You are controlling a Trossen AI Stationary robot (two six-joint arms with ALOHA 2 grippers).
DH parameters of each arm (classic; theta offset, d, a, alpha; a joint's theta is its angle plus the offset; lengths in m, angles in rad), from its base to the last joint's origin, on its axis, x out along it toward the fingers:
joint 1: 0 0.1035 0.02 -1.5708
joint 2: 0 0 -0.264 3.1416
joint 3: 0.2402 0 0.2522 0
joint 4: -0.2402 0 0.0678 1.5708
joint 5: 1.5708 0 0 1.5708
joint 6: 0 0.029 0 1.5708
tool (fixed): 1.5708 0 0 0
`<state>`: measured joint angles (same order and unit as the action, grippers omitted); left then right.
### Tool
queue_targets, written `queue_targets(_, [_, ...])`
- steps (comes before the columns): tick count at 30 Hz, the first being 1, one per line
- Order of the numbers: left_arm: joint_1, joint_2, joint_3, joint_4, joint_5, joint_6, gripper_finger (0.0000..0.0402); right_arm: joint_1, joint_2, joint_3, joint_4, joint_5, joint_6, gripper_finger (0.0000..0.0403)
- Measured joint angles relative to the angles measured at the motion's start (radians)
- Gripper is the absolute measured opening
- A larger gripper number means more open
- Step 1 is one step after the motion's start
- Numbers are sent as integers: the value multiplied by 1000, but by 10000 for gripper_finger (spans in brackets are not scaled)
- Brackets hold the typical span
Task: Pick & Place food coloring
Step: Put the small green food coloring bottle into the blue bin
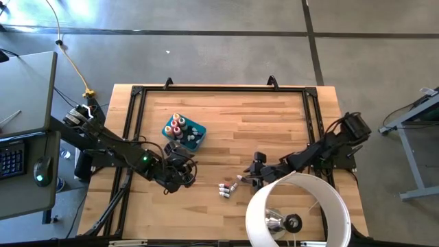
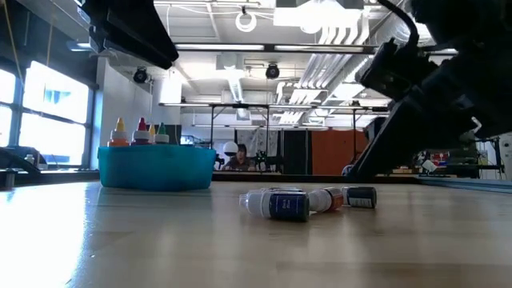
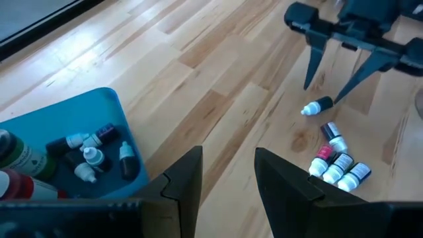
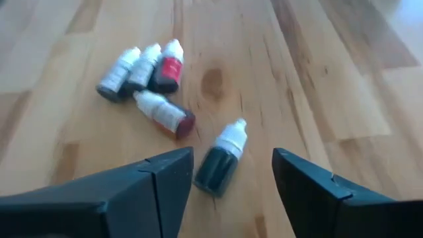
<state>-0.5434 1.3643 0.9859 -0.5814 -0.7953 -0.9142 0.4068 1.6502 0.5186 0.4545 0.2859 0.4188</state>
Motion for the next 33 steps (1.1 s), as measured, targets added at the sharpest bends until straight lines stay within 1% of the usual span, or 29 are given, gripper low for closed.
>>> queue_targets(6, [0, 0, 0, 5, 0, 0, 135, -3, 76, 0, 48, -8, 36, 197])
queue_targets(11, [0, 0, 0, 4, -1, 0, 135, -2, 119, 3, 65, 12, 41, 191])
queue_targets(13, [0, 0, 0, 4, -1, 0, 135, -4, 125, 4, 65, 16, 8, 177])
queue_targets(16, [0, 0, 0, 4, -1, 0, 135, -16, 125, 4, 62, 2, -35, 141])
queue_targets(21, [0, 0, 0, 4, 22, 0, 135, -69, 126, 2, 82, -115, -58, 72])
queue_targets(23, [0, 0, 0, 4, 24, 0, 135, -94, 128, 2, 128, -149, -85, 64])
queue_targets(27, [0, 0, 0, 4, 21, 13, 135, -166, 136, 19, 239, -181, -226, 64])
queue_targets(29, [0, 0, 0, 4, 19, 24, 135, -213, 133, 72, 281, -149, -290, 72])
queue_targets(31, [0, 0, 0, 4, 18, 26, 135, -256, 131, 135, 274, -75, -368, 81])
queue_targets(33, [0, 0, 0, 4, 18, 27, 135, -299, 133, 206, 252, -15, -474, 81])
